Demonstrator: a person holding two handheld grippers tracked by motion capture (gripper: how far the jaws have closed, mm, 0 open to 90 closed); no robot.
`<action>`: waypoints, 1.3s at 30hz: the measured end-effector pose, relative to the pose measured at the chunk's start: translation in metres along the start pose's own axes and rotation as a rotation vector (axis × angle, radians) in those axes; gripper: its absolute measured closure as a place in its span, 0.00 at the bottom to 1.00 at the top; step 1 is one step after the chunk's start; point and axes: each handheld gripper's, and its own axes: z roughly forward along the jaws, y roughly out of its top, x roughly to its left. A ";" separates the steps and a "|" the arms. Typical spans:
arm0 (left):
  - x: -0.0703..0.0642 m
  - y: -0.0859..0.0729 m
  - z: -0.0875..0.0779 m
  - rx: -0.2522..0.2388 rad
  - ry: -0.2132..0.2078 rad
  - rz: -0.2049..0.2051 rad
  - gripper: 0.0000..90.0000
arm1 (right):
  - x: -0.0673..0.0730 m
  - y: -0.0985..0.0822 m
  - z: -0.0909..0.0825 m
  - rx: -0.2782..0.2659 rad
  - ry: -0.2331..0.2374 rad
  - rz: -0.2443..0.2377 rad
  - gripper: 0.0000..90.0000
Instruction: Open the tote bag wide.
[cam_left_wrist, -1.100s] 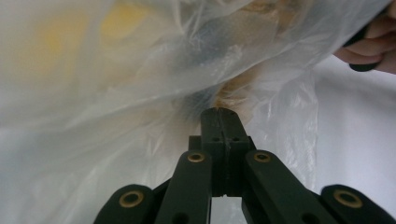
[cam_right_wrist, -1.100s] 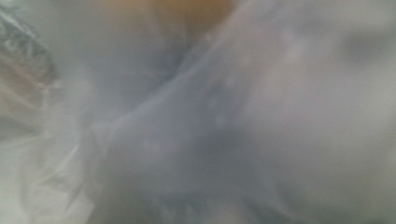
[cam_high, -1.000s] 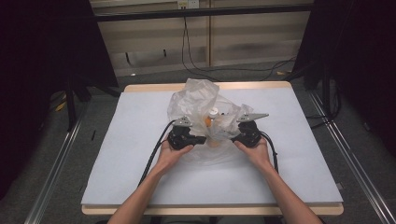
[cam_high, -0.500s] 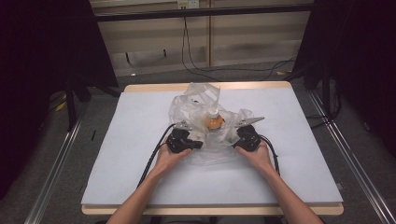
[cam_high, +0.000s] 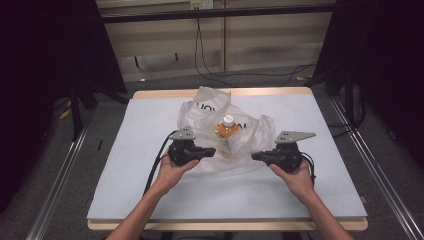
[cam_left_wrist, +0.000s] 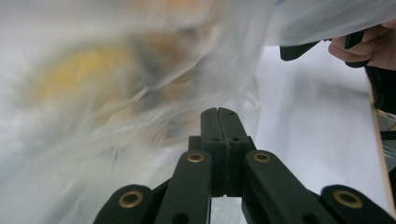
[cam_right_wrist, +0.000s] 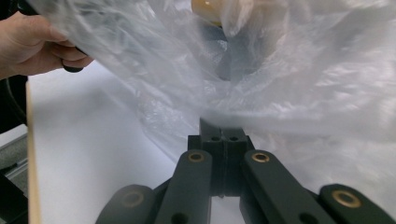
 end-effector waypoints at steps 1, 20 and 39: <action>0.000 0.000 0.000 0.000 0.000 0.000 1.00 | 0.000 0.000 0.000 0.000 0.000 0.000 1.00; -0.005 0.082 -0.052 -0.255 0.005 0.073 1.00 | -0.006 0.075 -0.028 -0.167 -0.048 -0.051 1.00; 0.075 0.022 0.037 0.132 0.077 -0.092 1.00 | -0.060 0.048 0.068 0.026 -0.017 0.040 1.00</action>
